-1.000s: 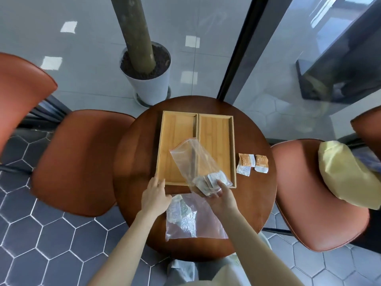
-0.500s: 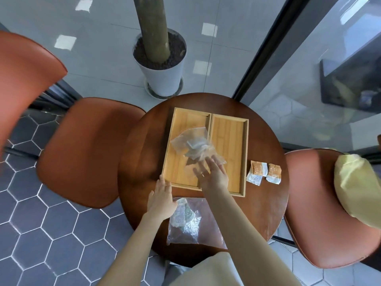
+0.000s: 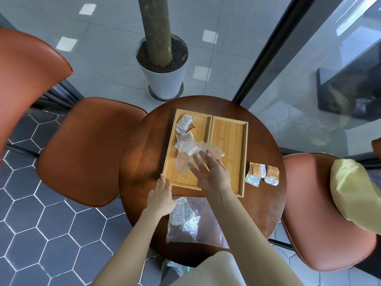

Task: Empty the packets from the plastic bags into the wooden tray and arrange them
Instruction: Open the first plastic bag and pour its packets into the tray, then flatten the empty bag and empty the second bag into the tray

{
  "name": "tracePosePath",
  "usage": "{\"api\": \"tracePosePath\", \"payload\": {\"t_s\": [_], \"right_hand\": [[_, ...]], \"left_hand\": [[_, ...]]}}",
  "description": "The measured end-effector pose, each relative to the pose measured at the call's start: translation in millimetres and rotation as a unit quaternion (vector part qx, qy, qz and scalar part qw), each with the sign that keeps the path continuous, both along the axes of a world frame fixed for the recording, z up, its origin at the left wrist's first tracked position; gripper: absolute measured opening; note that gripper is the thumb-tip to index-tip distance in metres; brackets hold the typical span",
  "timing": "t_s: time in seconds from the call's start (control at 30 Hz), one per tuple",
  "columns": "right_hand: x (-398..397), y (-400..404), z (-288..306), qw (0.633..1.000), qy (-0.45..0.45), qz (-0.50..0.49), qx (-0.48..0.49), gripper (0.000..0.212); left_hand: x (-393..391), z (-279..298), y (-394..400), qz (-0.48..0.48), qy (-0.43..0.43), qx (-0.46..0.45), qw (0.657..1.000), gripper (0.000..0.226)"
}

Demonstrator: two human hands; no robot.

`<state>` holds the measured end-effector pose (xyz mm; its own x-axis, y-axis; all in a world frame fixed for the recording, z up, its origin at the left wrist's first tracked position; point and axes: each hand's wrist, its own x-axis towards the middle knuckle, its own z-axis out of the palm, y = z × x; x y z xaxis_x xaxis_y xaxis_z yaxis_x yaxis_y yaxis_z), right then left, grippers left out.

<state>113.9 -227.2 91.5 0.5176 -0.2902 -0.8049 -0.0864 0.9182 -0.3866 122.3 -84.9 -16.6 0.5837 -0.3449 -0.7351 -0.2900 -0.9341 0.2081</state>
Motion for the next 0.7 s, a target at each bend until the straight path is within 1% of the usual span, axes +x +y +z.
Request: {"api": "tracePosePath", "payload": {"t_s": [0.1,0.17,0.23,0.3,0.33,0.37,0.4,0.43,0.47,0.5,0.53,0.57,0.6,0.63,0.67,0.7], "right_hand": [[-10.7,1.3,6.0,1.0,0.013,0.007,-0.01,0.007],[-20.5,0.1,9.3,1.0,0.015,0.016,-0.017,0.005],[-32.5,-2.8,11.9,0.999,0.007,0.02,-0.025,0.006],[-46.3,-7.0,14.0,0.999,-0.007,0.029,-0.036,0.015],[-53.7,-9.4,13.9,0.998,-0.012,0.034,-0.042,0.019],[-61.0,-11.9,14.4,0.998,-0.016,0.045,-0.045,0.021],[-68.8,-15.0,12.7,0.997,-0.018,0.063,-0.047,0.023],[-76.3,-17.3,12.2,0.995,-0.021,0.085,-0.046,0.023],[-84.1,-19.7,10.2,0.992,-0.024,0.11,-0.047,0.024],[-91.9,-21.6,9.0,0.989,-0.026,0.139,-0.051,0.026],[-100.0,-23.5,6.2,0.984,-0.024,0.166,-0.062,0.029],[-108.2,-25.4,3.5,0.979,-0.016,0.186,-0.08,0.029],[-116.5,-27.5,0.0,0.973,-0.008,0.204,-0.107,0.027],[-124.1,-29.4,-2.5,0.966,0.0,0.218,-0.137,0.023],[-130.4,-30.6,-4.0,0.96,0.002,0.23,-0.161,0.022],[-135.0,-30.9,-4.1,0.955,0.003,0.238,-0.177,0.023]], "left_hand": [[1.1,1.6,1.5,0.008,0.012,-0.006,1.0,0.068],[2.9,4.7,4.5,0.049,0.033,-0.049,0.997,0.063],[3.7,9.8,8.4,0.152,0.035,-0.13,0.979,0.054],[4.9,15.9,11.2,0.266,-0.014,-0.208,0.941,0.039],[6.3,21.5,11.1,0.333,-0.02,-0.238,0.912,0.034],[7.6,26.4,11.7,0.41,0.002,-0.273,0.87,0.034],[8.3,32.2,11.5,0.497,0.065,-0.311,0.808,0.037],[8.9,35.7,13.2,0.569,0.152,-0.346,0.731,0.046],[9.6,37.1,18.3,0.61,0.241,-0.373,0.657,0.057],[8.9,38.3,25.3,0.618,0.319,-0.393,0.601,0.069],[6.8,40.6,32.5,0.611,0.376,-0.406,0.566,0.08],[4.6,42.8,39.5,0.6,0.419,-0.416,0.539,0.087],[1.8,44.1,45.3,0.598,0.442,-0.418,0.522,0.091],[-1.1,47.6,49.1,0.594,0.457,-0.419,0.513,0.093],[-4.4,50.1,51.3,0.584,0.455,-0.417,0.527,0.091],[-8.4,52.5,52.5,0.563,0.442,-0.418,0.56,0.085]]}}
